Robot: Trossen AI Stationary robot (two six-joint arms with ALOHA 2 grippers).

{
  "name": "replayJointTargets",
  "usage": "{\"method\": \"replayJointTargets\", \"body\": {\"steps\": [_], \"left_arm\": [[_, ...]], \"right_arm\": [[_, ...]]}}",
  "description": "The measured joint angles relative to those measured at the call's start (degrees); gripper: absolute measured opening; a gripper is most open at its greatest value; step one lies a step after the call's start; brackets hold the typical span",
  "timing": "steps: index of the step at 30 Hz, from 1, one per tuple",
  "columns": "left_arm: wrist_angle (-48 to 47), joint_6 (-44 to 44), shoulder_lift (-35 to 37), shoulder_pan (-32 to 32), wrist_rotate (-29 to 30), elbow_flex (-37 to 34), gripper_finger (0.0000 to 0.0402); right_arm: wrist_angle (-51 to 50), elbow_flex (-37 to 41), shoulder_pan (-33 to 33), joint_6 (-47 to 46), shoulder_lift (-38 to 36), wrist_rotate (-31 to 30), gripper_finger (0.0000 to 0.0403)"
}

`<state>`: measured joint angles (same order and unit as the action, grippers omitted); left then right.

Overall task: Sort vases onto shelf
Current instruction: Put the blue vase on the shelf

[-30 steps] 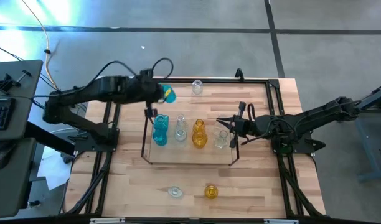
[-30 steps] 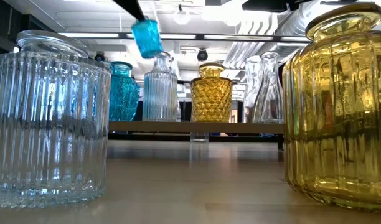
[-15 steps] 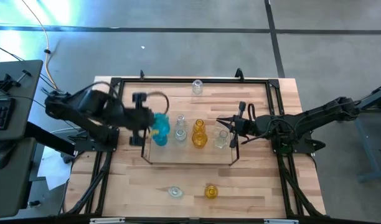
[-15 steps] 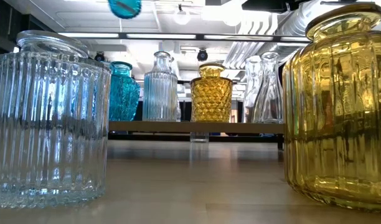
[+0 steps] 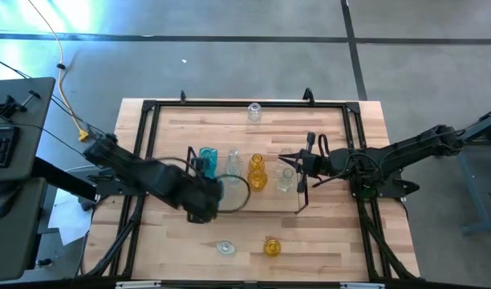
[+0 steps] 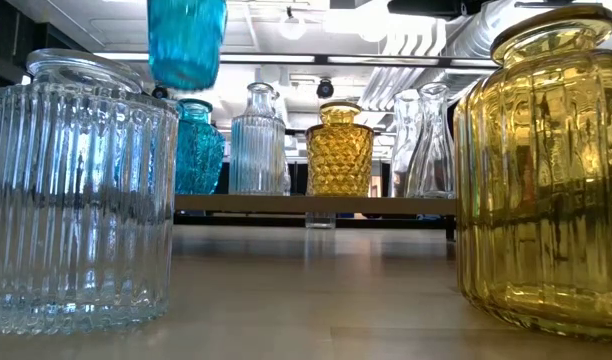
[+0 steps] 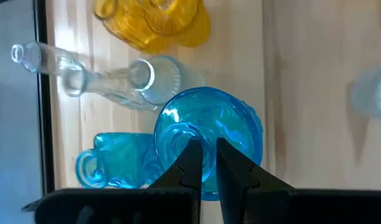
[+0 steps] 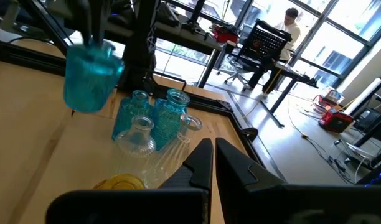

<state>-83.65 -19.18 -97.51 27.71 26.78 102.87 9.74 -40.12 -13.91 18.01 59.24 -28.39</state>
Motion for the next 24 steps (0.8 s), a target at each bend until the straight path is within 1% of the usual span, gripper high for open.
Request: {"method": "replayJointTargets", "body": {"steps": [5,10,20,24], "left_arm": [[-0.1,-1.8,-5.1,0.7,0.5,0.0,0.0010],[0.1,-5.6,-8.1,1.0,1.2,-0.3,0.0010],[3.3,-11.2,-6.8,1.3,0.1,-10.6,0.0010],[4.4,-12.8,-6.8,1.4,-0.9,-12.8,0.0010]], "right_arm": [[-0.2,0.0,0.0,-1.1,0.0,1.1,0.0000],[-0.2,0.0,0.0,-1.2,0.0,2.6,0.0000],[1.2,0.0,-2.7,0.2,0.0,2.9,0.0000],[1.9,0.0,-3.6,1.1,0.0,2.9,0.0000]]}}
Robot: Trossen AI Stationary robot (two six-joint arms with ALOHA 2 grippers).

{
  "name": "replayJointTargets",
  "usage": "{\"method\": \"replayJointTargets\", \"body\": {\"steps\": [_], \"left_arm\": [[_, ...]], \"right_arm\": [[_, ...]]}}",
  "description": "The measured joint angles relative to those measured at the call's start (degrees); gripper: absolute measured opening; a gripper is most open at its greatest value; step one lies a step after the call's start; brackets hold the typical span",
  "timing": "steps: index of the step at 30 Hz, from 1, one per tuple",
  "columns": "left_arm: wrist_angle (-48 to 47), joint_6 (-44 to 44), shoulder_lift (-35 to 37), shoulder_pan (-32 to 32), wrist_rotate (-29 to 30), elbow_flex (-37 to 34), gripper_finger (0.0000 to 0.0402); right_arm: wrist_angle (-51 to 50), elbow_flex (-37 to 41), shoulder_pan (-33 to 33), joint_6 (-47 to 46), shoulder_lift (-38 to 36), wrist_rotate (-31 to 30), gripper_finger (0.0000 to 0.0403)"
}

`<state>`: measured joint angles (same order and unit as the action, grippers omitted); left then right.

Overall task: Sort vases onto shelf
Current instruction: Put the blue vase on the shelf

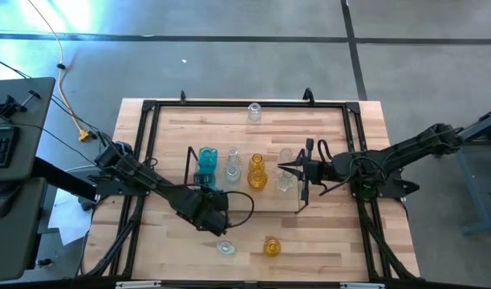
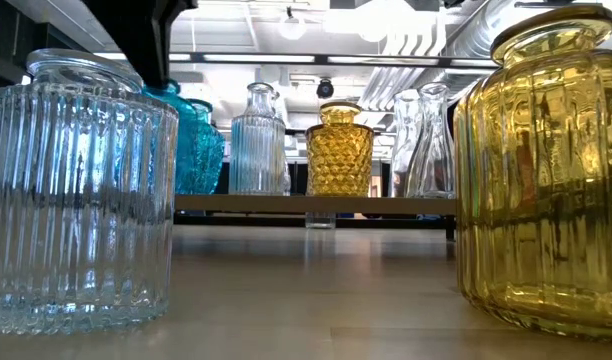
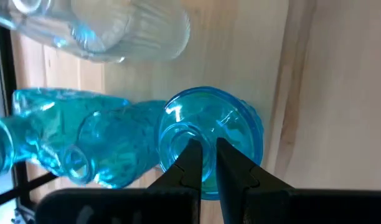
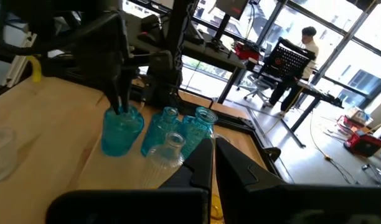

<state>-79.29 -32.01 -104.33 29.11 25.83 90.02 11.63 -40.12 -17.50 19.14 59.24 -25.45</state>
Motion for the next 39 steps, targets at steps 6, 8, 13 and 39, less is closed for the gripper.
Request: {"method": "replayJointTargets", "body": {"steps": [6,8,13,39], "left_arm": [[-0.1,-2.3,0.1,0.1,0.1,-1.1,0.0010],[-0.1,-2.4,0.1,0.1,-0.1,-1.1,0.0010],[-0.1,-2.9,0.1,-0.2,-0.7,-1.2,0.0032],[-6.4,2.0,0.0,-0.2,-0.1,7.4,0.0110]], "right_arm": [[-0.1,0.0,-0.3,0.4,0.0,0.0,0.0000],[-0.1,0.0,-0.3,0.4,0.0,0.0,0.0000],[-0.1,0.0,-0.3,0.3,0.0,0.0,0.0000],[-0.1,0.0,-0.3,0.3,0.0,0.0,0.0000]]}}
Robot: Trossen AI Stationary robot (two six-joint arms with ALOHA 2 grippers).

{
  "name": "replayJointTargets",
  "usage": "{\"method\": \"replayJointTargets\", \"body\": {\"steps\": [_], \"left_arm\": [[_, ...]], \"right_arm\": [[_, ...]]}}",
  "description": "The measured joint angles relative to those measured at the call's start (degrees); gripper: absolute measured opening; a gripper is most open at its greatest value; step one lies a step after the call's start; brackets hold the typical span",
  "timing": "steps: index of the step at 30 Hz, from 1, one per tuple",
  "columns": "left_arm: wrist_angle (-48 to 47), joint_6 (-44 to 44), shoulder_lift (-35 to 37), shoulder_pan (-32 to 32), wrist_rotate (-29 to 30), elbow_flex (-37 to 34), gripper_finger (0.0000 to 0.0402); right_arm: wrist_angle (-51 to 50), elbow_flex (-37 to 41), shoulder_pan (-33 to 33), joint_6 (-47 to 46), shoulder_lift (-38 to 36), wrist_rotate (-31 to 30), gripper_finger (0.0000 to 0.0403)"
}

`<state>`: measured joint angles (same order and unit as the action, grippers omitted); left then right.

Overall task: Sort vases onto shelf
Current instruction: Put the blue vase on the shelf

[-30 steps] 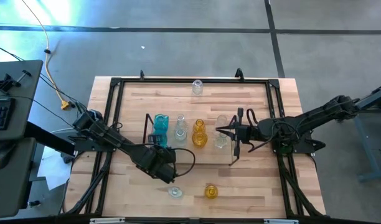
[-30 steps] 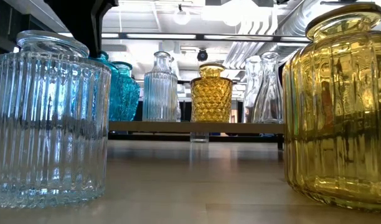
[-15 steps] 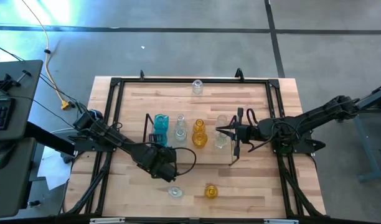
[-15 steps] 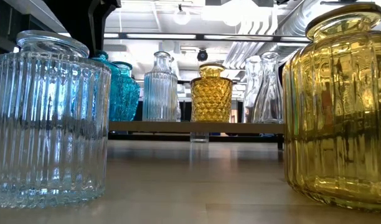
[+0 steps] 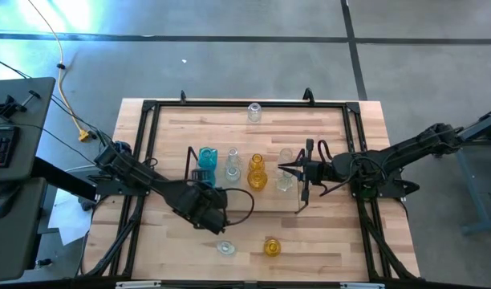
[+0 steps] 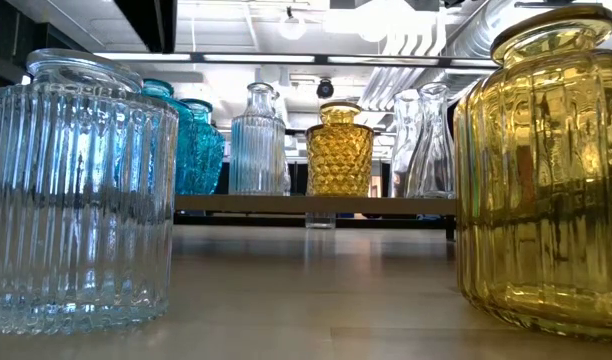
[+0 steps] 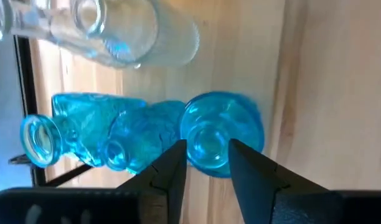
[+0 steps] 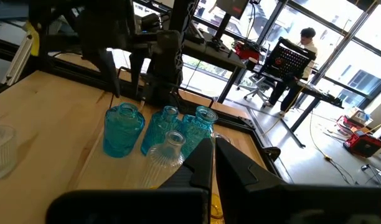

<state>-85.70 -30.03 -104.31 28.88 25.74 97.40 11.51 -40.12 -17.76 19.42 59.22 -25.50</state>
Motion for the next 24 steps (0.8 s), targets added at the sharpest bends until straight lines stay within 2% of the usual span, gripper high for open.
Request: {"method": "replayJointTargets", "body": {"steps": [3,10,13,24], "left_arm": [[2.4,0.2,0.0,0.1,-0.8,0.5,0.0088],[16.7,6.0,0.0,0.5,-9.2,-1.3,0.0009],[18.8,6.3,0.0,0.5,-10.9,-2.8,0.0006],[18.9,5.7,0.0,-1.2,-9.7,-10.0,0.0001]], "right_arm": [[0.0,0.0,0.0,0.0,0.0,0.0,0.0000],[0.0,0.0,0.0,0.0,0.0,0.0,0.0000],[-0.1,0.0,0.0,0.0,0.0,0.0,0.0000],[-0.5,0.0,0.0,0.0,0.0,0.0,0.0000]]}}
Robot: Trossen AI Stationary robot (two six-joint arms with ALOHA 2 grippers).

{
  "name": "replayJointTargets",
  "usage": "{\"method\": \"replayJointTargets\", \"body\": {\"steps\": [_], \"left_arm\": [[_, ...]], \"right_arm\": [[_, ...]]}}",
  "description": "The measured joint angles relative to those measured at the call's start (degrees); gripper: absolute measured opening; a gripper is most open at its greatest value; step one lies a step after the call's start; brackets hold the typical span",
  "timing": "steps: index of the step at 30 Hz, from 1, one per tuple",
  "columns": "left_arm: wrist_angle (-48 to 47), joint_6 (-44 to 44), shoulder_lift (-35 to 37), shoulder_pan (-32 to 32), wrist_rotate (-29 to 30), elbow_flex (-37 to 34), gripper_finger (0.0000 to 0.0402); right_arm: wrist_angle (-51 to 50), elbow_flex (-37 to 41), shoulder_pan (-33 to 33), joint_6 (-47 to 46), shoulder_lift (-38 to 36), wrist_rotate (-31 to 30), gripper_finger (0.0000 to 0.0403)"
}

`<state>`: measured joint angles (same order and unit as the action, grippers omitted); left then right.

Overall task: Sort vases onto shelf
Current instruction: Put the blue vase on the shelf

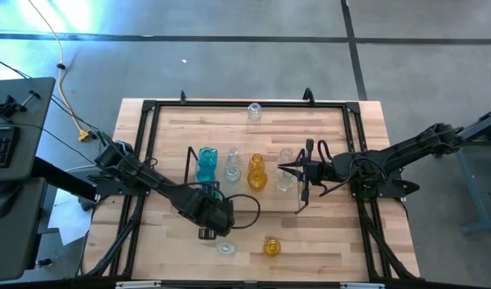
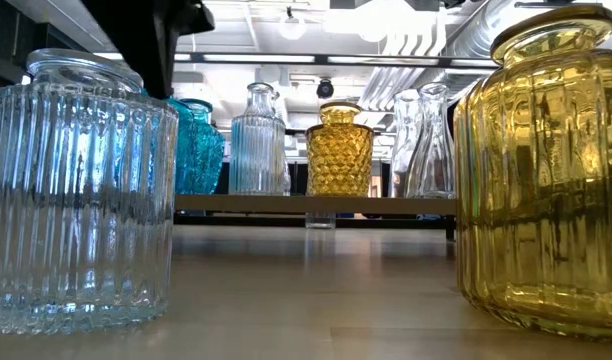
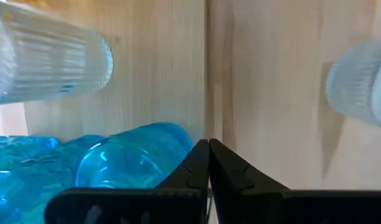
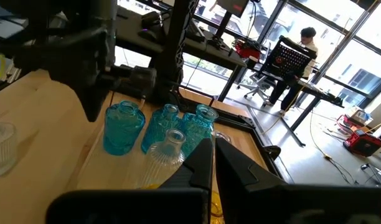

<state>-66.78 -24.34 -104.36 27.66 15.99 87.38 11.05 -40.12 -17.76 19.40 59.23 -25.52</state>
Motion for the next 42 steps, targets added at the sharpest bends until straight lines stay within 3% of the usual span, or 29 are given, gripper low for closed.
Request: {"method": "replayJointTargets", "body": {"steps": [29,36,42], "left_arm": [[-1.8,-2.1,2.2,0.1,4.2,-0.5,0.0000],[10.6,-0.8,8.9,3.1,5.2,-1.5,0.0000],[37.2,5.3,17.5,5.6,2.8,-15.7,0.0000]], "right_arm": [[0.0,0.0,0.0,0.0,0.0,0.0,0.0000],[0.1,0.0,0.0,-2.6,0.0,-0.5,0.0000],[0.9,0.0,0.0,-6.4,0.4,-1.2,0.0000]]}}
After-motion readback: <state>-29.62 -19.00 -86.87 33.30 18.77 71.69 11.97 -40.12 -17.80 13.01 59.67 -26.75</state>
